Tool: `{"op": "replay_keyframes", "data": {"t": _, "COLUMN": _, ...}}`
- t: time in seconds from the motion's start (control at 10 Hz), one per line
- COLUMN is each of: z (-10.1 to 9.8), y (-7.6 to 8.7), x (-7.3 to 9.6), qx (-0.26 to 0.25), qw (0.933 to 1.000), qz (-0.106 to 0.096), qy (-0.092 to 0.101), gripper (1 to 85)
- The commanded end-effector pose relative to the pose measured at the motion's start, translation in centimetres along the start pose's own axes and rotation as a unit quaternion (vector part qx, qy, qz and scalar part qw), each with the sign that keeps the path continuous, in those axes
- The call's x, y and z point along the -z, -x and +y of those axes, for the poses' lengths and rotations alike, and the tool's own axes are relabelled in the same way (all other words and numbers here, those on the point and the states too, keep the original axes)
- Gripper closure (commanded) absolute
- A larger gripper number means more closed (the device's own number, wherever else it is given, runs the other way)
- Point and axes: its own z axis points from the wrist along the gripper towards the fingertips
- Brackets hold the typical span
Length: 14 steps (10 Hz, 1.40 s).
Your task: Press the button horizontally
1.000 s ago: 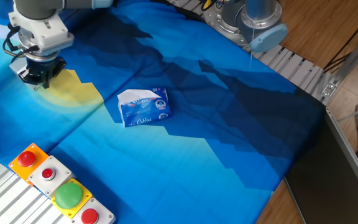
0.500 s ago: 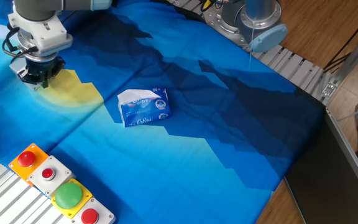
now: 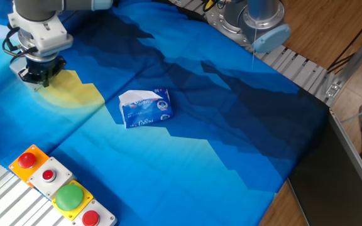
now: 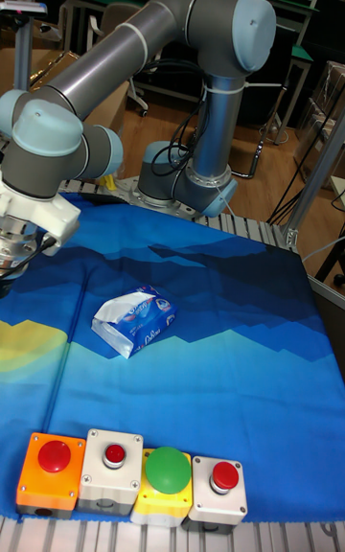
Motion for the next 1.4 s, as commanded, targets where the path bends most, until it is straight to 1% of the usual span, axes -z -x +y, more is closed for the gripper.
{"op": "replay_keyframes", "data": {"t": 0.0, "z": 0.2, "y": -0.3, "x": 0.0, "qx": -0.009, "qw": 0.9999, "qz": 0.001, "qy": 0.004, "gripper": 84.7}}
{"op": "replay_keyframes", "data": {"t": 0.4, "z": 0.7, "y": -0.7, "x": -0.3, "qx": -0.016, "qw": 0.9998, "qz": 0.006, "qy": 0.012, "gripper": 84.7}}
{"op": "replay_keyframes", "data": {"t": 0.8, "z": 1.1, "y": -1.6, "x": -0.4, "qx": -0.027, "qw": 0.9991, "qz": 0.029, "qy": 0.017, "gripper": 84.7}}
{"op": "replay_keyframes", "data": {"t": 0.9, "z": 1.0, "y": -2.0, "x": -0.6, "qx": -0.027, "qw": 0.9988, "qz": 0.038, "qy": 0.015, "gripper": 84.7}}
{"op": "replay_keyframes", "data": {"t": 1.0, "z": 0.9, "y": -2.1, "x": -0.7, "qx": -0.027, "qw": 0.9987, "qz": 0.04, "qy": 0.013, "gripper": 84.7}}
{"op": "replay_keyframes", "data": {"t": 1.3, "z": 0.6, "y": -2.0, "x": -0.7, "qx": -0.027, "qw": 0.9988, "qz": 0.039, "qy": 0.01, "gripper": 84.7}}
